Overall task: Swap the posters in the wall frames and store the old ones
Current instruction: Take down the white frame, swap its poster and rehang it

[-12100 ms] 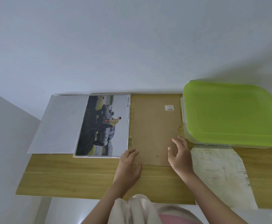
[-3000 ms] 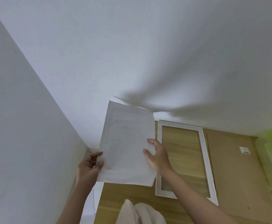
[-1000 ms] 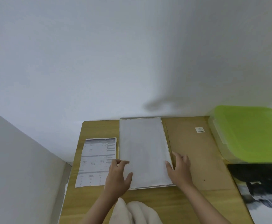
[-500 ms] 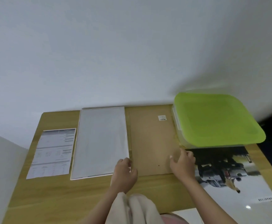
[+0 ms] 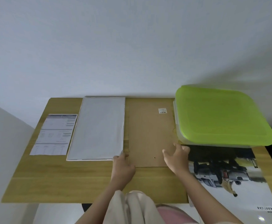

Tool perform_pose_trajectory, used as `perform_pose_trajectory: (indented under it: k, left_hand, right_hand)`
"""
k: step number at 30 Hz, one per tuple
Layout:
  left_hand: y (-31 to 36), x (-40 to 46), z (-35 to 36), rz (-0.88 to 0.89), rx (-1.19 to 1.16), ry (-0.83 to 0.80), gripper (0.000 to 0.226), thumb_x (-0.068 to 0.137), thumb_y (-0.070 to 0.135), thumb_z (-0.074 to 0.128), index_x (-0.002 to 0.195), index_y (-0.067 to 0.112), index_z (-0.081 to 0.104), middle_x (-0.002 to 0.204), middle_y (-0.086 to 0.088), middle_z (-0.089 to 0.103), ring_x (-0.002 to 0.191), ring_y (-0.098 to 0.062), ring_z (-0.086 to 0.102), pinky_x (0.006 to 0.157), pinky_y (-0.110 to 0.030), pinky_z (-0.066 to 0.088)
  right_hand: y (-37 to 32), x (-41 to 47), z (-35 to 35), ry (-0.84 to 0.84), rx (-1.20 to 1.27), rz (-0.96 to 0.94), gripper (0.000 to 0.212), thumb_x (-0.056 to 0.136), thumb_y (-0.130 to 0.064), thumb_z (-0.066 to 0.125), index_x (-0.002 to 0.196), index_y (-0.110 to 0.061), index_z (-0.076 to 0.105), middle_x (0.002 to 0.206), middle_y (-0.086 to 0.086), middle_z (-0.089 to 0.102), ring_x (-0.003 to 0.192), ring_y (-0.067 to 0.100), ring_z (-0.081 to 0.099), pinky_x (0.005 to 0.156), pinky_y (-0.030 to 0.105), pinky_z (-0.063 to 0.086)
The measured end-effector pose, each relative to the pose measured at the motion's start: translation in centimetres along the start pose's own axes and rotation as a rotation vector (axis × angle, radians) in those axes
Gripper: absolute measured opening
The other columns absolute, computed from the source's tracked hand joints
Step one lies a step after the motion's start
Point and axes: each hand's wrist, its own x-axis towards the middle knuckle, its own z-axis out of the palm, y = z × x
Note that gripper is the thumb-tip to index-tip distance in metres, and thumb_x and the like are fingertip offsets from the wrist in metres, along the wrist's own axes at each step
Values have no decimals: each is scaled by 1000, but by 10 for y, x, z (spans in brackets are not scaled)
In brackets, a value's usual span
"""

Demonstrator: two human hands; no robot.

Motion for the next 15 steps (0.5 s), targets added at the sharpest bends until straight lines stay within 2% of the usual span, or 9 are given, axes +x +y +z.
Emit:
perform_pose_trajectory:
  k: [3, 7, 9, 13, 15]
  left_hand:
    - [1, 0, 0, -22, -26, 23, 40, 82, 14, 60, 121, 13, 51, 119, -7, 46, 71, -2, 49, 47, 3, 35]
    - [-2, -2, -3, -70, -105, 52, 39, 79, 14, 64, 117, 17, 53, 114, -2, 51, 73, -2, 55, 43, -7, 38]
    - [-6, -4, -5, -93, -199, 69, 37, 77, 12, 66, 111, 18, 56, 109, 1, 57, 75, -3, 59, 52, -11, 40]
    - [-12, -9, -12, -109, -396, 55, 31, 74, 8, 70, 102, 17, 62, 90, 2, 66, 75, -10, 64, 61, -19, 50]
    - [-14, -10, -17, -84, -435, 54, 31, 74, 5, 69, 103, 16, 64, 86, -1, 68, 75, -12, 64, 65, -20, 52]
  right_hand:
    - [0, 6, 0, 41, 60, 61, 67, 80, -38, 68, 136, -12, 43, 134, 14, 32, 116, 30, 46, 90, 39, 47]
    - [1, 14, -5, 102, 101, 115, 60, 75, -43, 71, 126, -17, 52, 128, 14, 46, 116, 31, 46, 91, 44, 46]
    - [0, 15, -8, 129, 152, 122, 54, 74, -42, 72, 121, -19, 55, 122, 10, 50, 109, 28, 49, 88, 43, 48]
    - [-2, 13, -12, 123, 304, 109, 45, 79, -28, 72, 117, -14, 53, 118, 10, 43, 78, 15, 49, 74, 31, 42]
    - [-2, 8, -9, 151, 324, 90, 44, 79, -25, 72, 117, -13, 54, 118, 11, 43, 78, 15, 47, 74, 28, 39]
